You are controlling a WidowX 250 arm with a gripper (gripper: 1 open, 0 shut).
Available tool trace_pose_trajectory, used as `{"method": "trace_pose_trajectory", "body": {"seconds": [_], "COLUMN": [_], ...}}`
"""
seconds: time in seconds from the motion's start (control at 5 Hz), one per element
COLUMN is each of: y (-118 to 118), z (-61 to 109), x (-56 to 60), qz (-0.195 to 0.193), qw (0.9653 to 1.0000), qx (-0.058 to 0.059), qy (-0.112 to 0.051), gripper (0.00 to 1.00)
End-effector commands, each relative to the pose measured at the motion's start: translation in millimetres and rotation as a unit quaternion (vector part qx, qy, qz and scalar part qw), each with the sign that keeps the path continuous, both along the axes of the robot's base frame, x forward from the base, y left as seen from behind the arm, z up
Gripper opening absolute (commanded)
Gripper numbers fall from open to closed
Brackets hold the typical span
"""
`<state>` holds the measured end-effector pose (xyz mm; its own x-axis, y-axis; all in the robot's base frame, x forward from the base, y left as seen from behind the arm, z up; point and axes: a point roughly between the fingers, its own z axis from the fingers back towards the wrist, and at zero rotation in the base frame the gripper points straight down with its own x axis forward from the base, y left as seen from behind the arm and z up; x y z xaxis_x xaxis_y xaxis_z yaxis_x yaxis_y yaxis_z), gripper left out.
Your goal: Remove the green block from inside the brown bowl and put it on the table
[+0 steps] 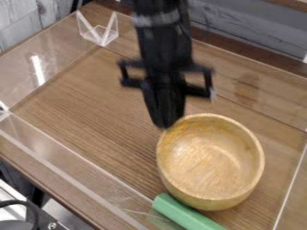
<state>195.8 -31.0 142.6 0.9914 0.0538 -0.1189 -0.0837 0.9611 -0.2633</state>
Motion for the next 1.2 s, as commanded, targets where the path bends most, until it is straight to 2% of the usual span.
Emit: {"method": "trace_pose_trajectory", "body": {"seconds": [0.0, 0.2, 0.4, 0.6, 1.0], "y": [23, 35, 28, 21, -3], "z": [32.5, 37.4, 23.2, 8.3, -8.7], "x": [10.9, 17.9, 20.7, 23.0, 21.8], "qz": [0.015, 0.019, 0.015, 0.011, 0.005], "qw": [0.9993, 0.9986, 0.9983, 0.9979, 0.9974], "qx": [0.001, 0.001, 0.004, 0.007, 0.01], "qy": [-0.035, -0.049, -0.057, -0.063, -0.071], "gripper": [0.0, 0.0, 1.0, 0.0, 0.0]}}
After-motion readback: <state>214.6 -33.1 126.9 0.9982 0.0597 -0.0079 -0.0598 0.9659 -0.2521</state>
